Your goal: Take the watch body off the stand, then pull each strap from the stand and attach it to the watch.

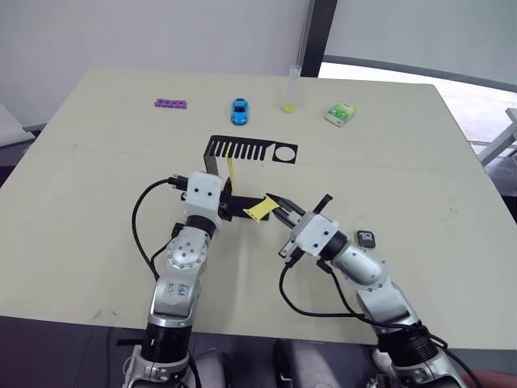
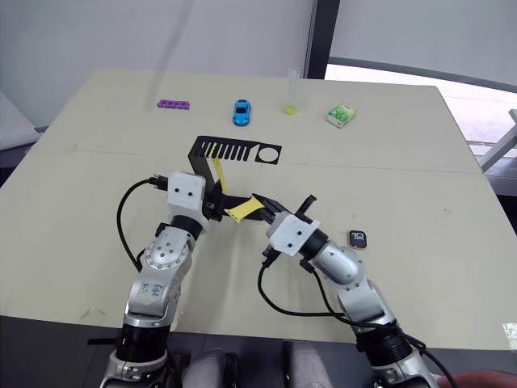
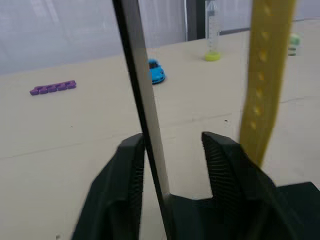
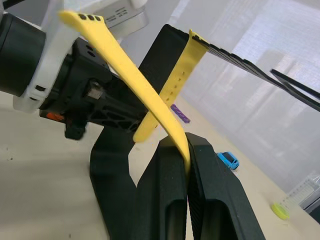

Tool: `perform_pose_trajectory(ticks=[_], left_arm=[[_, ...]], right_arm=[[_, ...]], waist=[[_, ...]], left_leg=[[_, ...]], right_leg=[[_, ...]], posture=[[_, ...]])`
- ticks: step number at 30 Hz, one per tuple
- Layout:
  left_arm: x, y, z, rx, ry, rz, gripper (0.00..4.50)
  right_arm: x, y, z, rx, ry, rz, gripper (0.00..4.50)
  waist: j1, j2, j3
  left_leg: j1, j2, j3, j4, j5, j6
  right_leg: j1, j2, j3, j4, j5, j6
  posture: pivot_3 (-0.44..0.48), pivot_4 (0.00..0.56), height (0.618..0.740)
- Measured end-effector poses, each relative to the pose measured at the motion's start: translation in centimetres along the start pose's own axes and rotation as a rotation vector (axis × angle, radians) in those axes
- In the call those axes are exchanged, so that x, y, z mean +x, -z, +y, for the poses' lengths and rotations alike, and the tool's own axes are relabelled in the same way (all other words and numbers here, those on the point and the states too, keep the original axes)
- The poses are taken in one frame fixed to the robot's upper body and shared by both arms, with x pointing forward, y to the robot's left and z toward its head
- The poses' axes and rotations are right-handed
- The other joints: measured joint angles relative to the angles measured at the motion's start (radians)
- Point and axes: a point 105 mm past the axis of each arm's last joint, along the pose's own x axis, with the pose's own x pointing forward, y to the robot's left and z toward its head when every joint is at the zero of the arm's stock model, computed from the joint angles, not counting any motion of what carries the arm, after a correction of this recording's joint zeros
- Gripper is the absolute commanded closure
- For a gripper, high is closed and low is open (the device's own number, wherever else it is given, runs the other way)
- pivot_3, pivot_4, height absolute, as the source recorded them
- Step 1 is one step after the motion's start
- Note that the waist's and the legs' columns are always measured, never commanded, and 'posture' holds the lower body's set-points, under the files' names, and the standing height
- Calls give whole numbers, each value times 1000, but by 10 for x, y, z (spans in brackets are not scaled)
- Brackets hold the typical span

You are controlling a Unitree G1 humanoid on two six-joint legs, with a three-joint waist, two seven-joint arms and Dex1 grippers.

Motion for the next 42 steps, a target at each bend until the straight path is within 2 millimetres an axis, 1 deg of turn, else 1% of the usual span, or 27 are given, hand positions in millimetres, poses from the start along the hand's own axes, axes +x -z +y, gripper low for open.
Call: perform_pose_trajectory(ticks=[2,6,10,13,15,17,19,21,23,25,27,29,31,36,38,42], left_arm=[[-6,0,-3,-3,27,0,32],[-20,-5,-1,14,66,-17,32],[-32,-1,-1,8,120,-5,32],[-45,4,14,24,122,13,32],[-57,4,26,1,161,6,32],[-70,1,36,8,252,-12,32],[-83,-7,43,24,361,-56,32],[-95,-16,47,-72,498,-81,32],[-109,-19,46,-159,648,-41,32],[-118,-27,41,-254,780,-30,32],[-117,-42,34,-330,869,-77,32],[-113,-58,27,-371,932,-131,32],[-107,-67,18,-397,976,-158,32],[-93,-69,-6,-475,1055,-147,32],[-91,-72,-12,-493,1076,-162,32],[-89,-67,-16,-510,1093,-138,32]], right_arm=[[-5,0,-4,24,-25,0,4500],[-15,6,-6,95,-75,24,4500],[-20,8,-7,168,-119,25,4500],[-25,9,-4,206,-179,31,4500],[-27,9,-2,251,-225,31,4500],[-31,9,-1,352,-263,37,4500],[-32,7,1,480,-292,40,4500],[-33,3,3,627,-328,43,4500],[-34,0,9,731,-385,49,4500],[-35,-3,15,824,-441,52,4500],[-32,-8,17,901,-487,38,4500],[-28,-16,19,951,-531,12,4500],[-27,-19,21,968,-567,10,4500],[-21,-24,29,1044,-608,-6,4500],[-19,-27,31,1069,-624,-9,4500],[-13,-31,34,1141,-629,-13,4500]], waist=[[0,0,0],[1,0,0],[1,0,0],[-2,0,0],[-3,0,0],[-1,0,0],[0,1,0],[0,1,0],[0,1,0],[0,1,1],[1,1,1],[1,1,1],[2,1,1],[-3,1,1],[-4,1,1],[-6,1,1]], left_leg=[[0,0,0,0,0,0],[0,0,0,0,0,0],[0,0,0,0,0,0],[1,0,0,-1,0,0],[1,1,0,-1,0,0],[1,1,-1,-1,0,0],[1,1,-1,-1,0,0],[1,1,-2,-1,0,1],[1,1,-3,-1,-1,1],[0,0,-3,-1,-1,1],[0,0,-3,-1,-1,1],[0,-1,-4,-1,-1,1],[0,-1,-4,-1,-1,1],[-1,-1,-3,-1,-1,1],[0,-1,-3,0,-1,1],[0,0,-3,0,0,0]], right_leg=[[0,0,0,0,0,0],[0,0,0,0,0,0],[0,0,0,-1,0,0],[0,0,0,0,0,0],[0,0,0,0,0,0],[1,0,0,-1,0,-1],[1,-1,-1,0,-1,-1],[1,-1,-1,-1,-1,-1],[1,-2,-2,-1,-1,-2],[1,-2,-2,-2,-1,-2],[2,-2,-2,-2,-1,-2],[2,-2,-3,-2,-1,-1],[2,-2,-3,-2,-1,-1],[1,-2,-1,-2,0,0],[1,-1,-1,-2,0,0],[1,-1,-1,-1,0,-1]], posture=[[0,150,740],[0,150,740],[0,150,740],[0,150,740],[0,150,740],[0,150,740],[0,150,740],[0,150,740],[0,150,740],[0,150,740],[0,150,740],[0,150,740],[0,150,740],[0,150,740],[0,150,740],[0,150,740]])
